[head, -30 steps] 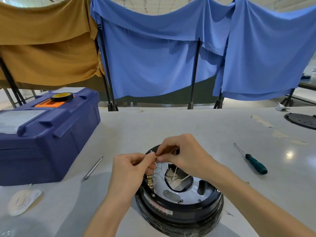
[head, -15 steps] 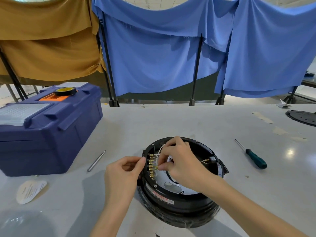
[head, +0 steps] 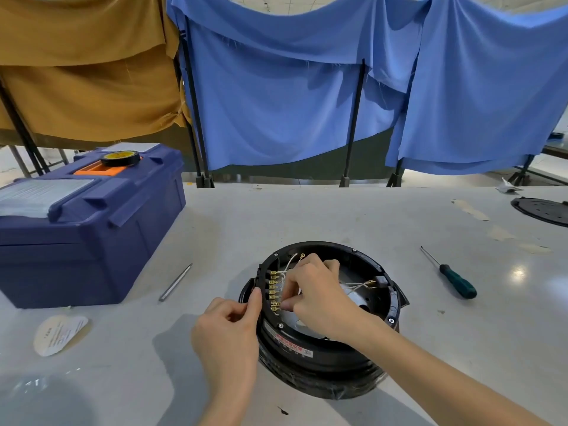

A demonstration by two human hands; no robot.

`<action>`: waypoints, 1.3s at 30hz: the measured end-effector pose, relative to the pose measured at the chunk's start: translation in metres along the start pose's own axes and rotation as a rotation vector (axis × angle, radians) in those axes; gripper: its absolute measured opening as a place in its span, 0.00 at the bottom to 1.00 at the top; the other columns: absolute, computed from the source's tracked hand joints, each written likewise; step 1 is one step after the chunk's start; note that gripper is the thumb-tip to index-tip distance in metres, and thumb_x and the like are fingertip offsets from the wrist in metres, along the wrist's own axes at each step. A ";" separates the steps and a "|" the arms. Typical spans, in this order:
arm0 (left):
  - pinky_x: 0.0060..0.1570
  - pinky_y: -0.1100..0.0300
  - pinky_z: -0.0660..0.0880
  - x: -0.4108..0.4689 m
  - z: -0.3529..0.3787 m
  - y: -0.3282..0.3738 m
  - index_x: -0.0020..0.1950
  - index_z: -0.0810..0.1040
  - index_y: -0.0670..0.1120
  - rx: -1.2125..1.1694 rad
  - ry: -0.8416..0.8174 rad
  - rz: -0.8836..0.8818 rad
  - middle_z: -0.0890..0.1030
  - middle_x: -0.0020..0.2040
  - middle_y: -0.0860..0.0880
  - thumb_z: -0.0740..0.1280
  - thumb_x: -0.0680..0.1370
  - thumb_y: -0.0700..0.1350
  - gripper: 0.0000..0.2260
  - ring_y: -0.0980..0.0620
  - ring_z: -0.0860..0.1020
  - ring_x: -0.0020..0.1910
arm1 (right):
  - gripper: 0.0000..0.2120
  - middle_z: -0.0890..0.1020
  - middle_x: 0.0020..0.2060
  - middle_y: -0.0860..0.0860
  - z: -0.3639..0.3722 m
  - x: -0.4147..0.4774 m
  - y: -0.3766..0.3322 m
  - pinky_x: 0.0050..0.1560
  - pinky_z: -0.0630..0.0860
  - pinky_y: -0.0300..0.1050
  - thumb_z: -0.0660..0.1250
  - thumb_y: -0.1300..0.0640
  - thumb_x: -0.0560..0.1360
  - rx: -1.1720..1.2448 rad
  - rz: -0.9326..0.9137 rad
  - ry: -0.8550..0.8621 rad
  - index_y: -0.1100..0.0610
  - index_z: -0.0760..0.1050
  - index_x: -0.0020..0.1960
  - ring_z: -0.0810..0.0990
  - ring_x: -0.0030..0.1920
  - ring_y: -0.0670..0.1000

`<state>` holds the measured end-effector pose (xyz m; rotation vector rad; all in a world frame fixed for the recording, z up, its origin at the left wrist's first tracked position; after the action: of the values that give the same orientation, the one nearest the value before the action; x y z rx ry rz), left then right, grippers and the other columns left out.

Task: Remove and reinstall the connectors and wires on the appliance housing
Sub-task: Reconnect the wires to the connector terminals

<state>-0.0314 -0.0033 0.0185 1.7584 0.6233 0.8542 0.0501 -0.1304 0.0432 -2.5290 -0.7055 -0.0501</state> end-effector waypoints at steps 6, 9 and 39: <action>0.33 0.52 0.69 0.001 0.001 0.000 0.23 0.72 0.45 -0.017 -0.014 0.019 0.75 0.26 0.47 0.76 0.71 0.45 0.20 0.48 0.71 0.26 | 0.20 0.70 0.51 0.49 0.002 0.000 0.000 0.51 0.52 0.44 0.71 0.61 0.72 0.000 -0.016 0.014 0.45 0.67 0.28 0.61 0.57 0.55; 0.31 0.54 0.67 0.001 0.002 0.001 0.23 0.72 0.44 -0.014 -0.024 0.047 0.74 0.25 0.48 0.75 0.71 0.44 0.20 0.49 0.70 0.25 | 0.18 0.68 0.50 0.49 0.001 0.000 -0.003 0.53 0.53 0.45 0.69 0.63 0.72 -0.023 -0.033 0.007 0.46 0.68 0.31 0.56 0.53 0.50; 0.29 0.63 0.59 -0.001 0.008 0.009 0.24 0.65 0.46 0.182 -0.023 0.237 0.66 0.26 0.53 0.72 0.73 0.39 0.22 0.55 0.65 0.25 | 0.04 0.74 0.46 0.54 -0.008 -0.004 -0.021 0.49 0.53 0.47 0.68 0.60 0.73 -0.169 -0.109 0.058 0.54 0.81 0.46 0.63 0.55 0.55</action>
<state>-0.0256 -0.0119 0.0247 2.0338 0.4964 0.9612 0.0375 -0.1208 0.0587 -2.6344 -0.8477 -0.2288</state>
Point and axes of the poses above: each hand's wrist, its own x-axis towards the middle knuckle, its own z-axis out of the palm, y = z × x, the point moved 5 cm from there along x, towards the middle knuckle
